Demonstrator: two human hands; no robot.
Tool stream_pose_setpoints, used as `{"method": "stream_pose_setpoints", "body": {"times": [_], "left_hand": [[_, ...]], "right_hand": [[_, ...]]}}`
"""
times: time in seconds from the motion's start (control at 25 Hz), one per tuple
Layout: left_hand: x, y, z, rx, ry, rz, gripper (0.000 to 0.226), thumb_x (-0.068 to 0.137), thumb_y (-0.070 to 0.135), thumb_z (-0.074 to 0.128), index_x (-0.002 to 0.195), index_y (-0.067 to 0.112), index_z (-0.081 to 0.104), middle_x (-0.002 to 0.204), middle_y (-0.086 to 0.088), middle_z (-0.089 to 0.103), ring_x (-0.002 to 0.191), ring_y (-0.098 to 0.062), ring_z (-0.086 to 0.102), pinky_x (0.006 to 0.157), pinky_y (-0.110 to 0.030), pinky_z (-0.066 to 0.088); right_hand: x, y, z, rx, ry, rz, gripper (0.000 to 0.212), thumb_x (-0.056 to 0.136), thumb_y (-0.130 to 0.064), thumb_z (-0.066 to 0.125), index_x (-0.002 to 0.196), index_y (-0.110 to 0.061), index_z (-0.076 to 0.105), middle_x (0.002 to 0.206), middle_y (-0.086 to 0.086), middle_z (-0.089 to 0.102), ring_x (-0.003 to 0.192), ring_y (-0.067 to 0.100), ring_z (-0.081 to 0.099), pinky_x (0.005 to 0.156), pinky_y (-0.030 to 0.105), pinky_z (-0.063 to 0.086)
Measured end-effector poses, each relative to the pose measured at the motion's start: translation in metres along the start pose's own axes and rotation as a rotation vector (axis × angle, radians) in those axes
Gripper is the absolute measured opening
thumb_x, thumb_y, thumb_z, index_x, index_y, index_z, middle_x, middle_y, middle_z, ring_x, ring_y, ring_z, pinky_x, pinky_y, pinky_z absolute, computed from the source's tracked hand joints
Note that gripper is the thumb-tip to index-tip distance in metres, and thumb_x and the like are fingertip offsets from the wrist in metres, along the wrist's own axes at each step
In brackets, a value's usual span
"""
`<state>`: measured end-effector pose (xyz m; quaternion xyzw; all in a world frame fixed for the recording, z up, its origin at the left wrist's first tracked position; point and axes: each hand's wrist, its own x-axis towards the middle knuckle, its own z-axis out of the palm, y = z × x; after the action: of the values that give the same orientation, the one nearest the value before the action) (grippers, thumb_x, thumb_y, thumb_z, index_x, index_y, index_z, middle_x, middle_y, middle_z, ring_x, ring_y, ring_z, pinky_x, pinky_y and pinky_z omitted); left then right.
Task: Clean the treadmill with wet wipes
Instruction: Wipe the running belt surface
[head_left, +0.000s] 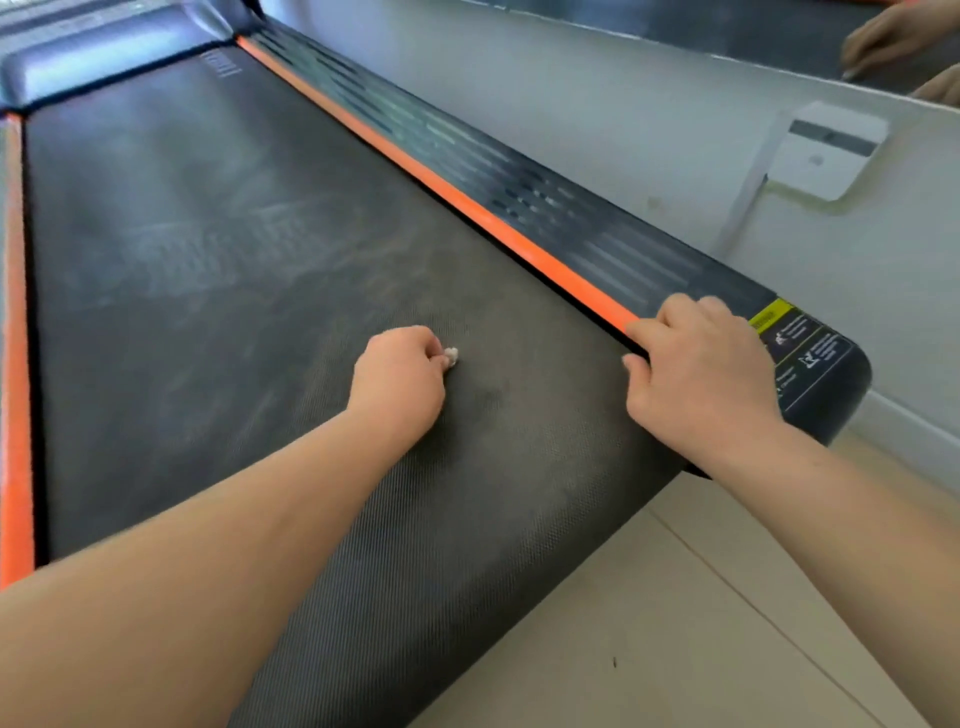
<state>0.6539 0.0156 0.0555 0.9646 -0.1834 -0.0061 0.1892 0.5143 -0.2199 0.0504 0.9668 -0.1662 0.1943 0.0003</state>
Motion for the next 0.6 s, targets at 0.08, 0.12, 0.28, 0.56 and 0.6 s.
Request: {"method": "stream_pose_setpoints", "body": {"times": [0.08, 0.12, 0.28, 0.56, 0.6], "left_hand": [[0.003, 0.019, 0.01, 0.105, -0.037, 0.01, 0.02, 0.103, 0.025, 0.053, 0.101, 0.011, 0.068, 0.101, -0.009, 0.062, 0.095, -0.03, 0.06, 0.078, -0.037, 0.047], [0.0, 0.023, 0.014, 0.122, -0.059, 0.076, 0.019, 0.103, 0.024, 0.052, 0.102, 0.012, 0.067, 0.102, -0.007, 0.061, 0.095, -0.028, 0.058, 0.076, -0.036, 0.045], [0.022, 0.006, 0.005, 0.042, -0.16, 0.148, 0.012, 0.099, 0.023, 0.057, 0.1, 0.022, 0.069, 0.105, 0.0, 0.067, 0.097, -0.023, 0.061, 0.083, -0.036, 0.051], [0.05, 0.045, 0.022, -0.072, -0.113, 0.203, 0.015, 0.098, 0.026, 0.06, 0.094, 0.02, 0.073, 0.098, 0.0, 0.072, 0.093, -0.023, 0.065, 0.081, -0.03, 0.05], [0.06, 0.042, 0.021, -0.046, -0.111, 0.249, 0.015, 0.098, 0.028, 0.061, 0.094, 0.02, 0.073, 0.098, 0.0, 0.072, 0.094, -0.023, 0.065, 0.082, -0.032, 0.051]], "right_hand": [[0.001, 0.016, 0.002, -0.021, 0.001, 0.026, 0.02, 0.085, -0.028, 0.071, 0.096, -0.011, 0.075, 0.088, 0.009, 0.057, 0.085, 0.035, 0.052, 0.072, 0.043, 0.043], [0.004, 0.023, 0.003, -0.009, 0.006, 0.024, 0.021, 0.086, -0.029, 0.071, 0.097, -0.012, 0.076, 0.089, 0.009, 0.057, 0.085, 0.035, 0.052, 0.072, 0.043, 0.043], [0.02, 0.034, 0.008, 0.108, -0.083, 0.084, 0.03, 0.086, -0.034, 0.074, 0.112, -0.021, 0.075, 0.096, 0.005, 0.062, 0.093, 0.034, 0.056, 0.08, 0.045, 0.046], [0.02, 0.027, 0.012, 0.181, 0.009, 0.142, 0.016, 0.084, -0.03, 0.073, 0.099, -0.026, 0.077, 0.082, -0.005, 0.061, 0.084, 0.03, 0.058, 0.079, 0.044, 0.044], [0.021, 0.027, 0.015, 0.197, 0.012, 0.149, 0.015, 0.085, -0.031, 0.072, 0.098, -0.026, 0.077, 0.08, -0.006, 0.059, 0.083, 0.029, 0.058, 0.079, 0.044, 0.044]]}}
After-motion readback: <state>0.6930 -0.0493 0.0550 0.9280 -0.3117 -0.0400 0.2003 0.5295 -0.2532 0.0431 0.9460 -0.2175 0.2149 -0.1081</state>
